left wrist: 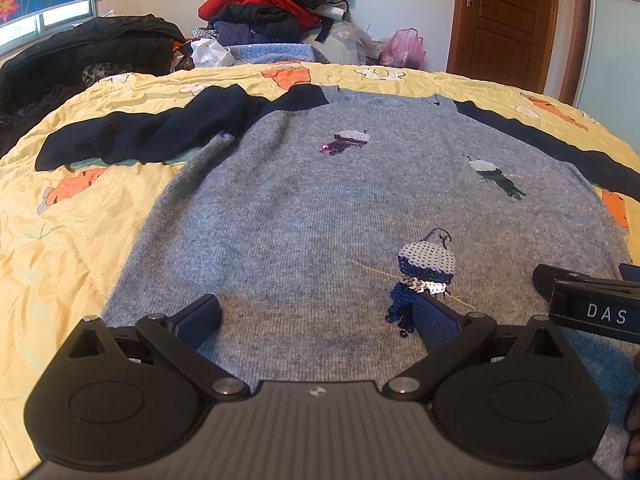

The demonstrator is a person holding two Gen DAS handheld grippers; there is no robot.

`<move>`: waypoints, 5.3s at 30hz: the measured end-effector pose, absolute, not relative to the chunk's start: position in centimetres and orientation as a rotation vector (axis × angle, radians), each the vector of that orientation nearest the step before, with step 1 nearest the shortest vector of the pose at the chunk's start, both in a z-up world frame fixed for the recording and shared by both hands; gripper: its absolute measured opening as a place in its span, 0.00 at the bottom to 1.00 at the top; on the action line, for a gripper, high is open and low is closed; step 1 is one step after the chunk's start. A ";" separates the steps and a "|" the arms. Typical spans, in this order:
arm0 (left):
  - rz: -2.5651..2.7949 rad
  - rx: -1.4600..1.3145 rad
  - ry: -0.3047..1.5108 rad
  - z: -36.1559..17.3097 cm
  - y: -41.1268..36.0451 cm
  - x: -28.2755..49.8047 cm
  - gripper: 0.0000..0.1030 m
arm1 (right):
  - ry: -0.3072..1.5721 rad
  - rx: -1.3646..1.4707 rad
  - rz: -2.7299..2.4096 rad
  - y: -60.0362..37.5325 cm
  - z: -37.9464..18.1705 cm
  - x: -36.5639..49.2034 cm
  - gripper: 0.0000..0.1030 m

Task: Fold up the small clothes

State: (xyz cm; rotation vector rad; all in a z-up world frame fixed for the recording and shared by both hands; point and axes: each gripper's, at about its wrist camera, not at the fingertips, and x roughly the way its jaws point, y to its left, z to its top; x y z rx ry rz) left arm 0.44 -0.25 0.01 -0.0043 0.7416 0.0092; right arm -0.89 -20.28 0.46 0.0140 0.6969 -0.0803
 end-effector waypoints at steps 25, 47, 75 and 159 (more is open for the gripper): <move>0.009 -0.003 0.740 0.0 -0.2 0.4 1.00 | 0.697 0.013 -0.081 -20.3 0.4 -0.9 1.00; 0.009 -0.003 0.739 0.0 -0.2 0.4 1.00 | 0.697 0.013 -0.081 -20.3 0.5 -0.9 1.00; 0.008 -0.007 0.736 0.1 -0.1 0.2 1.00 | 0.416 0.608 -0.097 -44.9 6.4 -0.5 0.86; -0.374 -0.518 0.922 1.0 -3.7 19.1 0.66 | 0.488 0.839 0.354 -33.0 -1.9 5.5 0.70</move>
